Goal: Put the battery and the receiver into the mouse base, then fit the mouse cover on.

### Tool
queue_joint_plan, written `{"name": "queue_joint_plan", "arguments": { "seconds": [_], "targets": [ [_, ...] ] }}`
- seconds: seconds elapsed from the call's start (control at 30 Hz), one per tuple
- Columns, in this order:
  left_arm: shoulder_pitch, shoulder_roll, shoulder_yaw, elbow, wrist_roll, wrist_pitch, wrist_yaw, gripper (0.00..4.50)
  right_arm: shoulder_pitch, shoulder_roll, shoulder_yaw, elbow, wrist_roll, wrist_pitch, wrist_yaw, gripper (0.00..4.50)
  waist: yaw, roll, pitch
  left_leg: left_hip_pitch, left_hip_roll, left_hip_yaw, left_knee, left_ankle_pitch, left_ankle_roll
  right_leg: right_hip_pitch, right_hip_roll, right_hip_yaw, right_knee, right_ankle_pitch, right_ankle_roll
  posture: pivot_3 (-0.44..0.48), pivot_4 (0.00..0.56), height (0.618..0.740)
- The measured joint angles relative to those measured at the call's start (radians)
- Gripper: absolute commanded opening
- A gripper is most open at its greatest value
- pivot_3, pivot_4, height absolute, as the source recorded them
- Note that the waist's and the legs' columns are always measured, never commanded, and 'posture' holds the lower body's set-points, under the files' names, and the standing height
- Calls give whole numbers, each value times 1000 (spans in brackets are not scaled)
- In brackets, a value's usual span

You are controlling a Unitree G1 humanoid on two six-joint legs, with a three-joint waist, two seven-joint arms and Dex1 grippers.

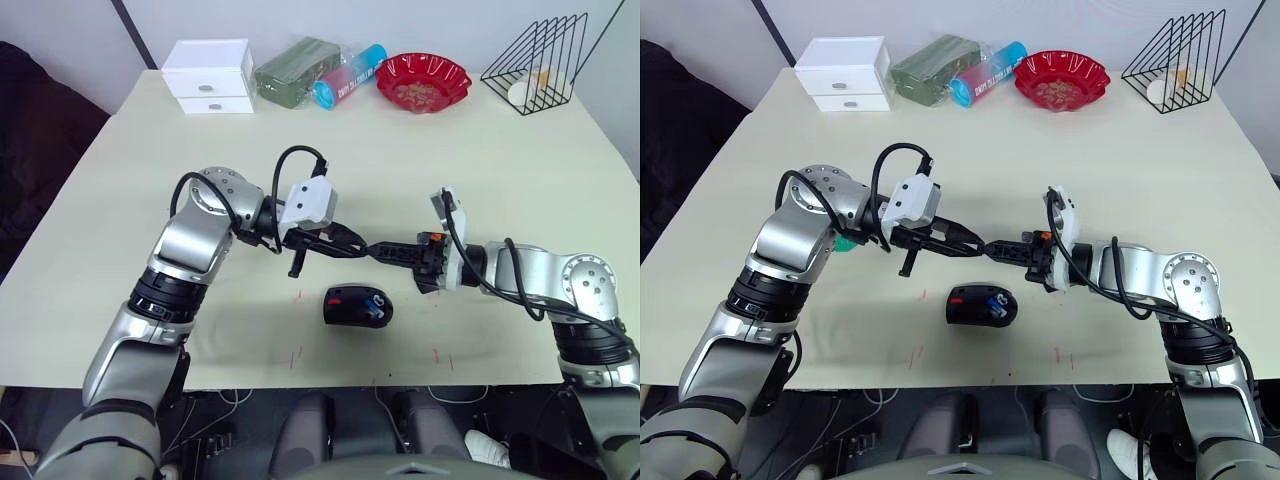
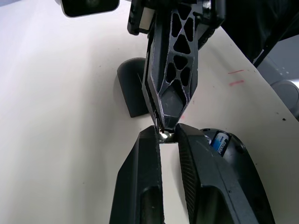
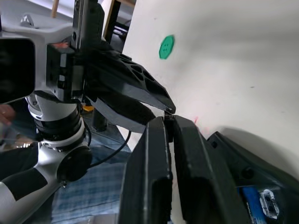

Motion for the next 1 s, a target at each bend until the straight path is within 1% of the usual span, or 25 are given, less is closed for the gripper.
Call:
{"name": "queue_joint_plan", "arguments": {
  "seconds": [0.37,0.43,0.5,0.6,0.67,0.7,0.87,1.0],
  "targets": [
    [1,4,-13,0,-4,7,1,17,1,-2,1,3,0,11,-1,31,-1,0,0,0,0,0,0,0,0,0,0,0,0,0,0,0,150,740],
    [1,5,-12,0,-12,19,1,1088,1,-2,1,4,0,12,3,0,-1,0,0,0,0,0,0,0,0,0,0,0,0,0,0,0,150,740],
    [7,11,-8,-1,-27,26,-1,1736,1,-7,1,8,-8,12,4,0,-1,0,0,0,0,0,0,0,0,0,0,0,0,0,0,0,150,740],
    [43,30,5,-1,-42,19,-9,3377,4,-31,-2,8,-14,14,21,0,-1,0,0,0,0,0,0,0,0,0,0,0,0,0,0,0,150,740],
    [61,37,12,-1,-43,11,-15,4062,11,-37,-3,8,-14,14,31,0,-1,0,0,0,0,0,0,0,0,0,0,0,0,0,0,0,150,740],
    [68,42,12,-1,-45,8,-19,4312,16,-39,-4,6,-14,15,40,0,-1,0,0,0,0,0,0,0,0,0,0,0,0,0,0,0,150,740],
    [97,52,21,-3,-51,2,-18,4312,35,-80,-13,-10,-15,13,76,0,2,0,0,0,0,0,0,0,0,0,0,0,0,0,0,0,150,740],
    [187,56,24,-39,-61,5,1,4312,107,-142,-37,-48,-15,8,116,0,1,0,0,0,0,0,0,0,0,0,0,0,-1,0,0,0,150,740]
  ]
}}
